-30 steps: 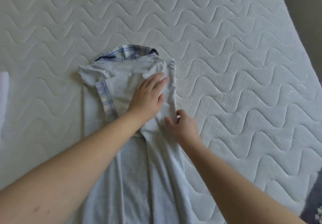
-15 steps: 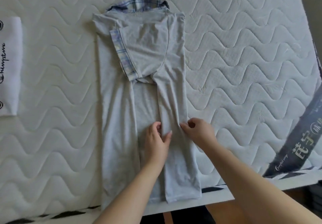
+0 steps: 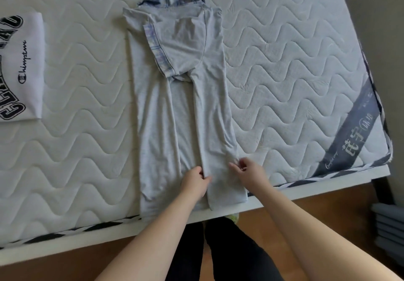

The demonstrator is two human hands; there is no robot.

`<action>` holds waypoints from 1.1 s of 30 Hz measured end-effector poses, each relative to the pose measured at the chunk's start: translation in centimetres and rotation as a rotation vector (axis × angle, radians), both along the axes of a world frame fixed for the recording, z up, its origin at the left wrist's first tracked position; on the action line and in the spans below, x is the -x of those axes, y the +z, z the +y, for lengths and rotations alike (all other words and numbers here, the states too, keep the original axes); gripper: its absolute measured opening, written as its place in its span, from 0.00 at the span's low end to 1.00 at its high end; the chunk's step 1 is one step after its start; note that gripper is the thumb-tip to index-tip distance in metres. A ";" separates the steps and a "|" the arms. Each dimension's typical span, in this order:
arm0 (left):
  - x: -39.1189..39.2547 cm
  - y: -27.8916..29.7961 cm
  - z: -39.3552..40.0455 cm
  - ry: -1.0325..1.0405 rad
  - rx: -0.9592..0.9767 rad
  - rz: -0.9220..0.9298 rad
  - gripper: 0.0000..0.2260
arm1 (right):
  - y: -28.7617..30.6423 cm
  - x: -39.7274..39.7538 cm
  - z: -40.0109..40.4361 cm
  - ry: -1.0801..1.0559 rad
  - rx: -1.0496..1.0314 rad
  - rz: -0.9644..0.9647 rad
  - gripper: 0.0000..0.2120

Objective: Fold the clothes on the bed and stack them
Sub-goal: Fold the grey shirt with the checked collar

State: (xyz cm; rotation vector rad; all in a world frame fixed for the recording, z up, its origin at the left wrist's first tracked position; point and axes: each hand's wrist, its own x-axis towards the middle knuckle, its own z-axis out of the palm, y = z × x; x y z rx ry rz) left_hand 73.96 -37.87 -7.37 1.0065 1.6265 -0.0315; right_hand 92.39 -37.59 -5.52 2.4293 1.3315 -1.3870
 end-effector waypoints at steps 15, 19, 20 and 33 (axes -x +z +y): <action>5.7 2.3 -10.1 -0.104 -0.664 0.347 0.07 | -0.7 0.4 -7.5 -0.084 -0.021 0.069 0.20; 9.9 1.6 -11.8 -0.446 -0.594 0.536 0.21 | -0.3 1.1 -8.4 -0.113 0.032 0.141 0.19; 10.3 1.3 -11.8 -0.500 -0.596 0.544 0.21 | -0.2 1.2 -8.5 -0.113 0.019 0.140 0.19; 8.6 0.1 -11.6 -0.610 -0.885 0.460 0.02 | -1.1 1.2 -9.2 -0.249 -0.048 0.214 0.10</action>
